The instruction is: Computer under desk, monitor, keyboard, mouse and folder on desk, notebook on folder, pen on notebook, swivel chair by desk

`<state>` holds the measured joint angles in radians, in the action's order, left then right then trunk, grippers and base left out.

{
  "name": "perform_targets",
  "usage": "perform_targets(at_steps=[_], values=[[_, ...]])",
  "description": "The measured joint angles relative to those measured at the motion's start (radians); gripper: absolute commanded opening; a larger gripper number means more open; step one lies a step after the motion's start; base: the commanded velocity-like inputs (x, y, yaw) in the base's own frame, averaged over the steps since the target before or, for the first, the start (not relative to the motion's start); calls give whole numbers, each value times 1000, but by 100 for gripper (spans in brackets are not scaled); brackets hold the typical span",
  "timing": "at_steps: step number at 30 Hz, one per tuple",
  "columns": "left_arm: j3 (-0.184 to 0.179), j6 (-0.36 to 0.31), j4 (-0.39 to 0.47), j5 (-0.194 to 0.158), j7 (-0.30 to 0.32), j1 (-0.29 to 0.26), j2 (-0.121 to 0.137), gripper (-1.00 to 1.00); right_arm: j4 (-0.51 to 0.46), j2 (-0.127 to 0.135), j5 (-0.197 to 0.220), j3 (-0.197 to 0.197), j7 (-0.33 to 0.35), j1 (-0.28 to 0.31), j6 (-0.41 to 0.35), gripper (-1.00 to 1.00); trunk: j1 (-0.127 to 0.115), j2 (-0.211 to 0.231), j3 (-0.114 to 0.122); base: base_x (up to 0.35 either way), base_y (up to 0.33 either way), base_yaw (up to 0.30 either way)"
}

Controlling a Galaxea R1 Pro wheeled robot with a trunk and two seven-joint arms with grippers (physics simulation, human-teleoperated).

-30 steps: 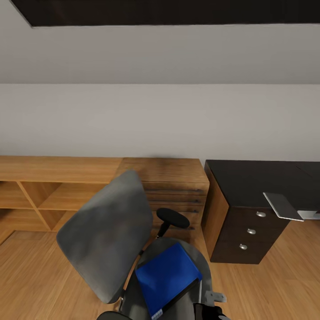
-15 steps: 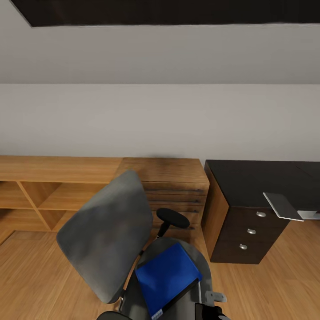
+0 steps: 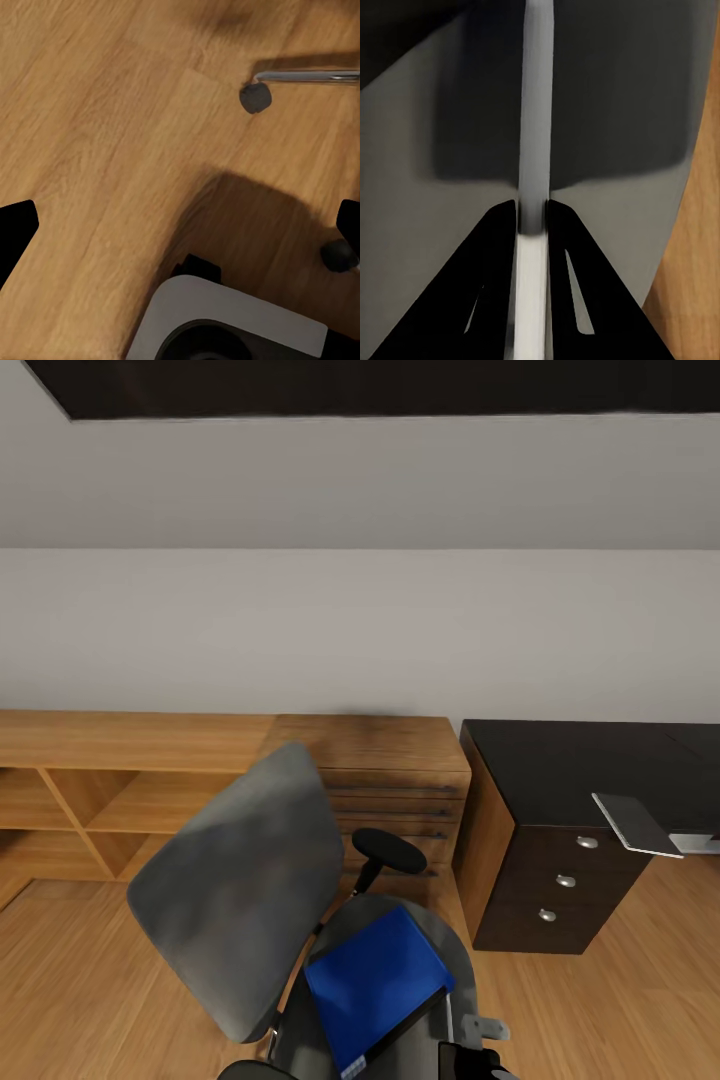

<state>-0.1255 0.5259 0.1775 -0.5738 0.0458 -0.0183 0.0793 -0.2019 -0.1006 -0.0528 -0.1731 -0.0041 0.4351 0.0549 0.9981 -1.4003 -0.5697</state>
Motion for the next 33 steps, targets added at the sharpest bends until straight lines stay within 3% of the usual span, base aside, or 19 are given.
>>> perform_targets(at_steps=[14, 33], values=[[0, 0, 0, 1, 0, 0, 0, 100, 0, 0, 0, -1, 0, 0, 0, -100, 0, 0, 0, 0, 0, 0], [0, 0, 0, 2, 1, 0, 0, 100, -1, 1, 1, -1, 1, 0, 0, -100, -73, 133, 59, 0, 0, 0]])
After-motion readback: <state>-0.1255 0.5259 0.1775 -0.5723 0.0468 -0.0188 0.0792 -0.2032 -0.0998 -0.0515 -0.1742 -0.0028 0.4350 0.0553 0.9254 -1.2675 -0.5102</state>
